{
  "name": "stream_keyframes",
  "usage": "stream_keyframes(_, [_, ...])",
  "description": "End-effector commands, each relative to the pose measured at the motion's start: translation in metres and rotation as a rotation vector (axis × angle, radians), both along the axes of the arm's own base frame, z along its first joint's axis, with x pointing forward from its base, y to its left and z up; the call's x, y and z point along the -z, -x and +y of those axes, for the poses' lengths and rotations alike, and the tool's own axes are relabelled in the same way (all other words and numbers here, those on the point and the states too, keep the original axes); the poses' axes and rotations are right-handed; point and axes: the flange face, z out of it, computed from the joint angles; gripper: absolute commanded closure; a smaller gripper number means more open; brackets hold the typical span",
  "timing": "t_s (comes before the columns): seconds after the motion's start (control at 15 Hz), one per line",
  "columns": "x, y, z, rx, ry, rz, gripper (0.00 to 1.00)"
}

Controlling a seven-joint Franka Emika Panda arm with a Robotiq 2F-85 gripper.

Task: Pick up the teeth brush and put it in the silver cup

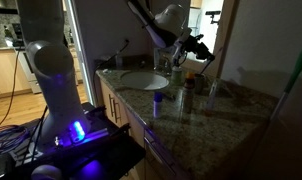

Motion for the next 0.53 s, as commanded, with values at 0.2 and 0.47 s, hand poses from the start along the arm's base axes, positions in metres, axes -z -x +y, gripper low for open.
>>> stream_keyframes(0.2, [0.022,-0.006,0.012,-0.043,0.019,0.047,0.97])
stream_keyframes(0.47, [0.038,-0.004,0.017,-0.044,0.02,0.078,0.97])
